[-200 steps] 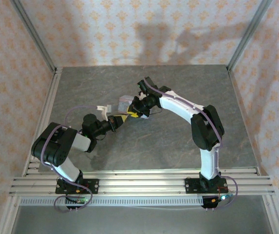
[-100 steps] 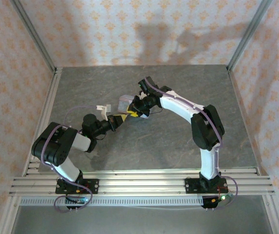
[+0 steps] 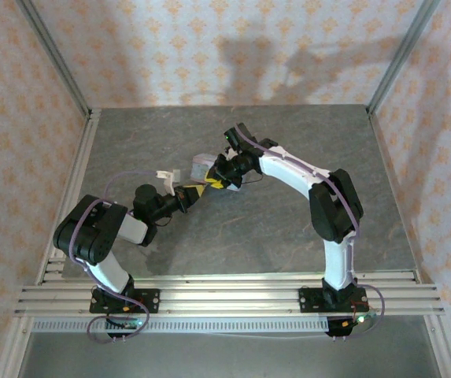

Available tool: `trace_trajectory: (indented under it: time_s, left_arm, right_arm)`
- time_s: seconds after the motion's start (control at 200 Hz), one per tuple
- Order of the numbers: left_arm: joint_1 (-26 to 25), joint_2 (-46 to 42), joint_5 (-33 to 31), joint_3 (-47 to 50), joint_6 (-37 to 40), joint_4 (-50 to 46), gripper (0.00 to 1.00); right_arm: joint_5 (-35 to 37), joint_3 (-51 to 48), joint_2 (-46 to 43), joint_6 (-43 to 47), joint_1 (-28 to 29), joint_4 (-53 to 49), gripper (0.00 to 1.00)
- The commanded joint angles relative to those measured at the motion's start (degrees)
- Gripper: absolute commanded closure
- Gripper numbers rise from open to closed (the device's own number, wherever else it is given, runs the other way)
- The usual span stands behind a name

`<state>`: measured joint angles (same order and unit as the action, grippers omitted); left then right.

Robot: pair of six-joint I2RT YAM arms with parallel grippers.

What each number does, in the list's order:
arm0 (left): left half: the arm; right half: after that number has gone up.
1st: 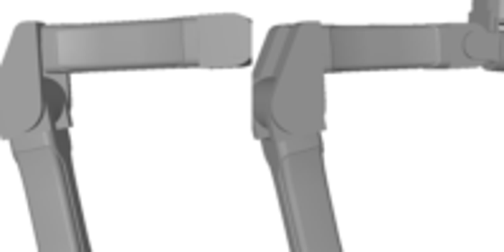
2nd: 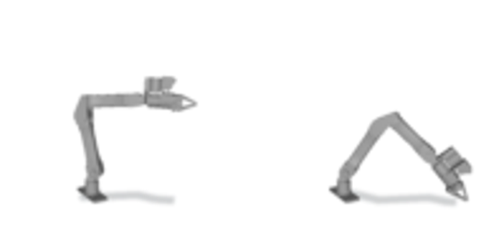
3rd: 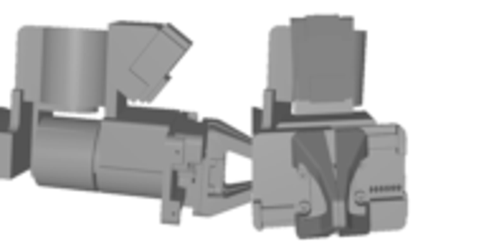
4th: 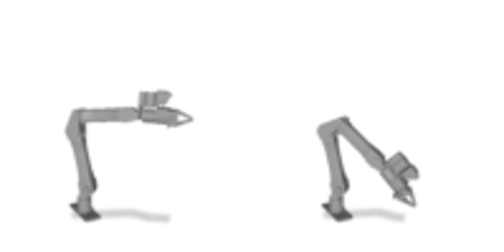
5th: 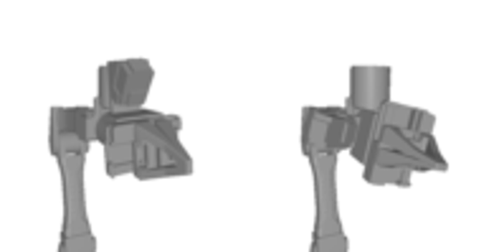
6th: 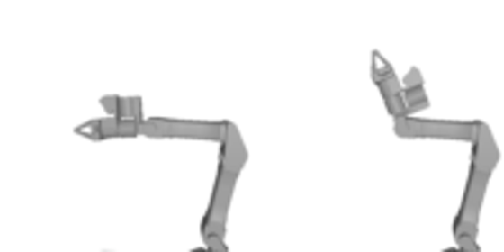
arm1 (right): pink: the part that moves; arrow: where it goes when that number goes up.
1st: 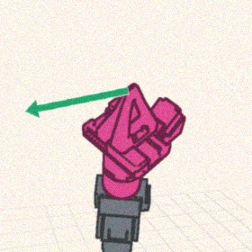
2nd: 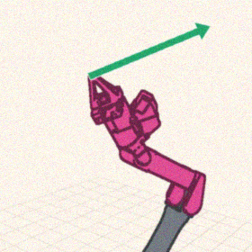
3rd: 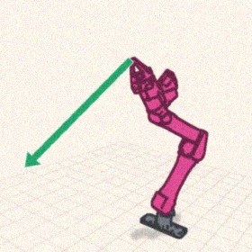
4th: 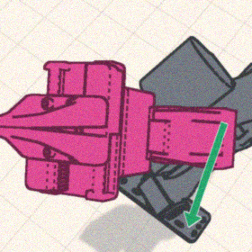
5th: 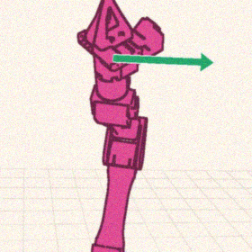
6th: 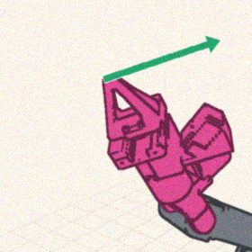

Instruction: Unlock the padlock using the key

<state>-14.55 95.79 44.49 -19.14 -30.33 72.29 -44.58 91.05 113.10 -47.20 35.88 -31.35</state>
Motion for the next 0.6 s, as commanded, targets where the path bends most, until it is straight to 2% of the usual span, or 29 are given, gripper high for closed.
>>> trace_trajectory:
  time_s: [0.0,0.59]
  left_arm:
    - [-0.3,0.7,-0.7,-1.6,1.5,2.8,1.00]
    - [-0.6,-2.6,-4.3,-0.3,3.6,2.9,1.00]
  right_arm:
    - [-3.2,-0.1,-1.7,-1.8,0.2,1.1,1.00]
    - [-3.5,0.2,-1.6,-2.2,0.1,0.8,1.00]
